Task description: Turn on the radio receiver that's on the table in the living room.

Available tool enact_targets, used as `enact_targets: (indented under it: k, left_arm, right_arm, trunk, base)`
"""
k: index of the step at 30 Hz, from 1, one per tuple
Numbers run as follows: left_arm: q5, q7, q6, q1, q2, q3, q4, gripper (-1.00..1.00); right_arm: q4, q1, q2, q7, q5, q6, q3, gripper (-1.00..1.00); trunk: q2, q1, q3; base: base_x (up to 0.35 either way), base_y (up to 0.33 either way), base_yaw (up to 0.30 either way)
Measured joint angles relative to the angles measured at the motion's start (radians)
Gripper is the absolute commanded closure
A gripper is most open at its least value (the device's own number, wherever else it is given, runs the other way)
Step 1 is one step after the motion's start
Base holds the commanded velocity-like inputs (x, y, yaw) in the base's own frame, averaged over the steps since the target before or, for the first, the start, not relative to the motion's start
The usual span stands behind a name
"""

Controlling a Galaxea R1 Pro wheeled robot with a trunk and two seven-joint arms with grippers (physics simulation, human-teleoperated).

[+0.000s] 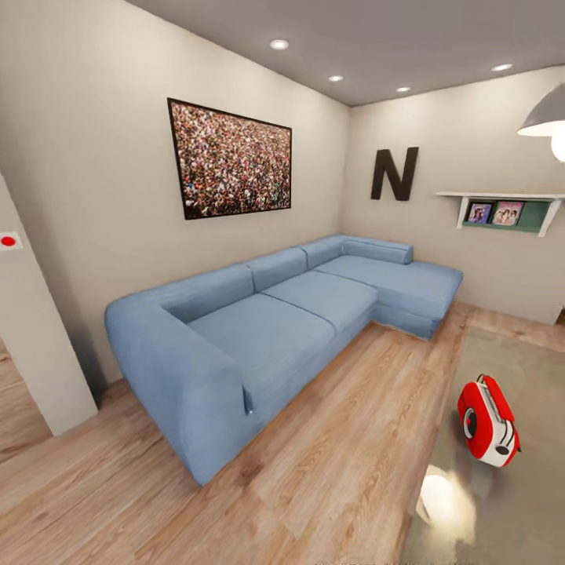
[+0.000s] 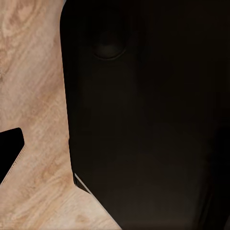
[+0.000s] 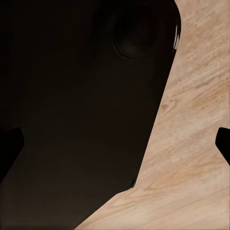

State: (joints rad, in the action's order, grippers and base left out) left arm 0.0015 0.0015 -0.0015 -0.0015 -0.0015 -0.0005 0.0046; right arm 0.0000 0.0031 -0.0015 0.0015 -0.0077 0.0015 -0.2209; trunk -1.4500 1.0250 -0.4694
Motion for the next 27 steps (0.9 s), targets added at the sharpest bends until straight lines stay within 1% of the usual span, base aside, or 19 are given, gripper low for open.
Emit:
enact_targets:
  k: [27]
  left_arm:
    - [0.000,0.000,0.000,0.000,0.001,0.002,0.000,-1.00]
  right_arm:
    - [0.000,0.000,0.000,0.000,0.002,0.000,-0.001,-1.00]
  trunk:
    - [0.000,0.000,0.000]
  base:
    - [0.000,0.000,-0.280]
